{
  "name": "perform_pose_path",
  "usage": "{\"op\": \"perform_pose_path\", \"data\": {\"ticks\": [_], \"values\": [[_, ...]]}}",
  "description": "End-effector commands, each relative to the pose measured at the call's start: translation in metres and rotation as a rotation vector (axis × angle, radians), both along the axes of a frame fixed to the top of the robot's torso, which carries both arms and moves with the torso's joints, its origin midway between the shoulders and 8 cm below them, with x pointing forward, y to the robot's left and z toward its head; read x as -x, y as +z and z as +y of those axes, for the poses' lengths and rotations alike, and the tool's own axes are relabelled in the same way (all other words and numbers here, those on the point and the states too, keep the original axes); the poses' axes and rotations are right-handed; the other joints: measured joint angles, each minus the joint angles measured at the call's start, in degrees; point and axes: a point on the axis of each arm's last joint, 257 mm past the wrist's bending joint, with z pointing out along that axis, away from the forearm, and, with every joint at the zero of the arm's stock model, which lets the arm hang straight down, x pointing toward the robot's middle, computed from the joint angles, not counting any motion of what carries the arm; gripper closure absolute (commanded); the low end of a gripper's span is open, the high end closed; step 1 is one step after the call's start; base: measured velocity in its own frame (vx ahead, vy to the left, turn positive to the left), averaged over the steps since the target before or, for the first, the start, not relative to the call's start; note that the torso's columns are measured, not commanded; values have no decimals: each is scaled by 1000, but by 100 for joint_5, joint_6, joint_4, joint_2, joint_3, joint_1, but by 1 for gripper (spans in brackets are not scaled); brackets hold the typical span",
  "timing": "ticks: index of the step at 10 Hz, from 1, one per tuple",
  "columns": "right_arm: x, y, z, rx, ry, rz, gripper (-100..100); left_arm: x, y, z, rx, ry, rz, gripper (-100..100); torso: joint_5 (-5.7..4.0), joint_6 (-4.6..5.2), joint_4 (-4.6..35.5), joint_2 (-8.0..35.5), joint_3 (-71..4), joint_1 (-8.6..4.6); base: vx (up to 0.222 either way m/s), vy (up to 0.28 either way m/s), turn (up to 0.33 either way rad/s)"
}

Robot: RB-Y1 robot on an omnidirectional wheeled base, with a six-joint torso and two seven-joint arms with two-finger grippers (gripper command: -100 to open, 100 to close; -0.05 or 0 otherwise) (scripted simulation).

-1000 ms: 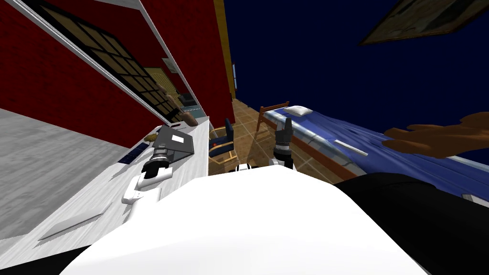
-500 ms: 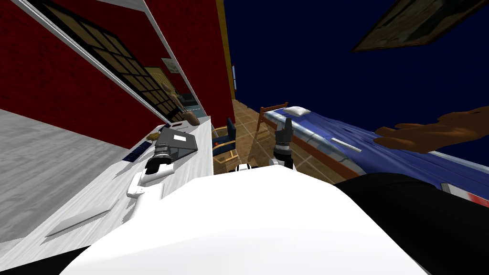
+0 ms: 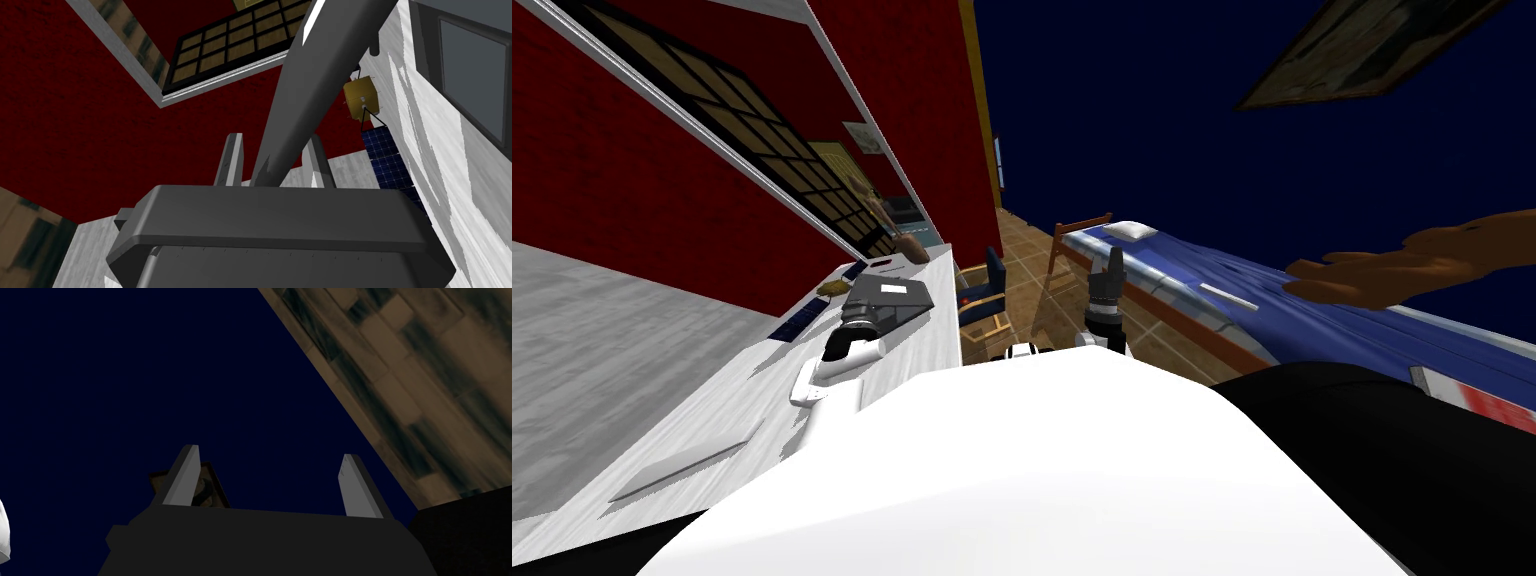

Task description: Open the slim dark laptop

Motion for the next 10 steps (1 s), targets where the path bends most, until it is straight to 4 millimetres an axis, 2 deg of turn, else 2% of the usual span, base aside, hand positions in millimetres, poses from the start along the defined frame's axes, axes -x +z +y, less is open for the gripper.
{"op": "perform_pose_path", "data": {"ticks": [1, 8, 9, 10], "values": [[0, 0, 0, 0, 0, 0, 0, -4, -1, -4, 32, -5, -19, 100, 1, -8, -2, -6, -4, 4, -4, 2, -14], [0, 0, 0, 0, 0, 0, 0, -4, -1, -4, 32, -5, -19, 100, -9, -19, 5, 8, 4, 1, 0, 0, 1], [0, 0, 0, 0, 0, 0, 0, -6, -11, -9, 113, -2, -50, 100, -9, -21, 4, 4, 1, 0, -25, 13, -81], [0, 0, 0, 0, 0, 0, 0, -6, -11, -9, 113, -2, -50, 100, 2, -6, -1, 7, 4, 4, -20, 11, -67]]}}
